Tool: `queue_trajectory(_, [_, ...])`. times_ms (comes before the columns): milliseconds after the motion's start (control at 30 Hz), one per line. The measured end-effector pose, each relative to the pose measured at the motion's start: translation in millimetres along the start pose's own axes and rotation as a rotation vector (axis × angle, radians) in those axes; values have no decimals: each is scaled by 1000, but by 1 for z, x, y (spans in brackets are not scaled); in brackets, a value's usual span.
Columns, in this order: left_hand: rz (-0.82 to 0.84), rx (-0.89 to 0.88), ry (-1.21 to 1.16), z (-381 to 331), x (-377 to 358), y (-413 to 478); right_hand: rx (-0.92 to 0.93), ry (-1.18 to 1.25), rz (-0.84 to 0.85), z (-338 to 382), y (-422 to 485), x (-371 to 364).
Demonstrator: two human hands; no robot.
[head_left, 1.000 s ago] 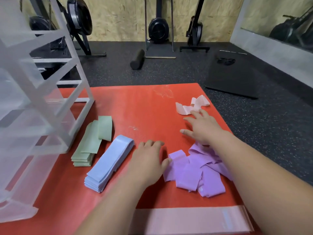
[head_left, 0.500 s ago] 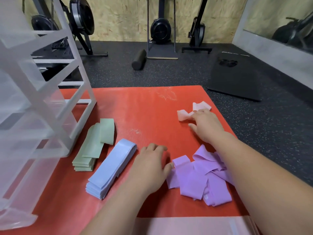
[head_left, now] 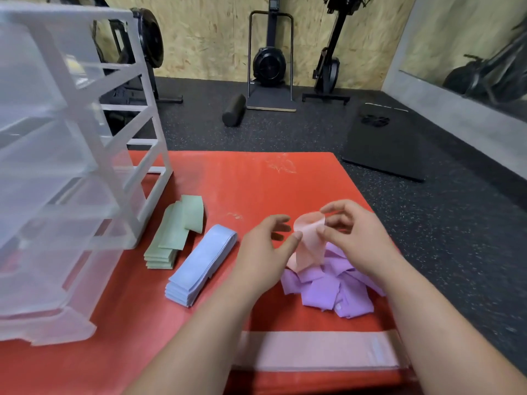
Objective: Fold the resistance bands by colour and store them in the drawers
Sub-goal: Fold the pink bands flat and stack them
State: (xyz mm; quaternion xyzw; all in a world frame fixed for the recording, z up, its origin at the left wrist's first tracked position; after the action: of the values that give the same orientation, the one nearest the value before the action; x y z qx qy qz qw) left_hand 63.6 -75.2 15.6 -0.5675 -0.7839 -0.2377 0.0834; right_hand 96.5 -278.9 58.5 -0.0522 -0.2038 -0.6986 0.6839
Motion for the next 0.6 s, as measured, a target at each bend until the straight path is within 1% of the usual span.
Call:
queue_trajectory(100, [64,52,-134,1,-5,-5,3,-12,59,-9,-22,-8])
queue_trajectory(200, [60,118,-214,3,-8,-6,8,-28,107,-4,-23,-11])
queue_trajectory(267, [32,152,-252,4,-6,-6,0,-1,74,-1,-23,-7])
queue_trajectory(400, [10,140,-319,4,2,1,-18,22,-87,-4,-25,2])
queue_trajectory(467, [3,128,-303,6,8,4,-31,35,-97,-5,-21,4])
queue_trajectory(600, [27,98,-250,13,19,11,-75,114,-41,-2,-10,7])
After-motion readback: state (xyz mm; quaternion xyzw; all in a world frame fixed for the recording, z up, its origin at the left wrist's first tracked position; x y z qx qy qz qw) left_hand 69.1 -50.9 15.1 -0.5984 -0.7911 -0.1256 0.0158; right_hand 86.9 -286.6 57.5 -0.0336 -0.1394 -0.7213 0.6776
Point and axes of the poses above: each hand's wrist, its own y-axis towards the middle knuckle, its own x-axis out of the back of the hand, z = x × y, the point moved 1 cm from there along y, towards the middle knuckle, and after that the axes turned 10 degrees about -z, right-handed, at the moved point
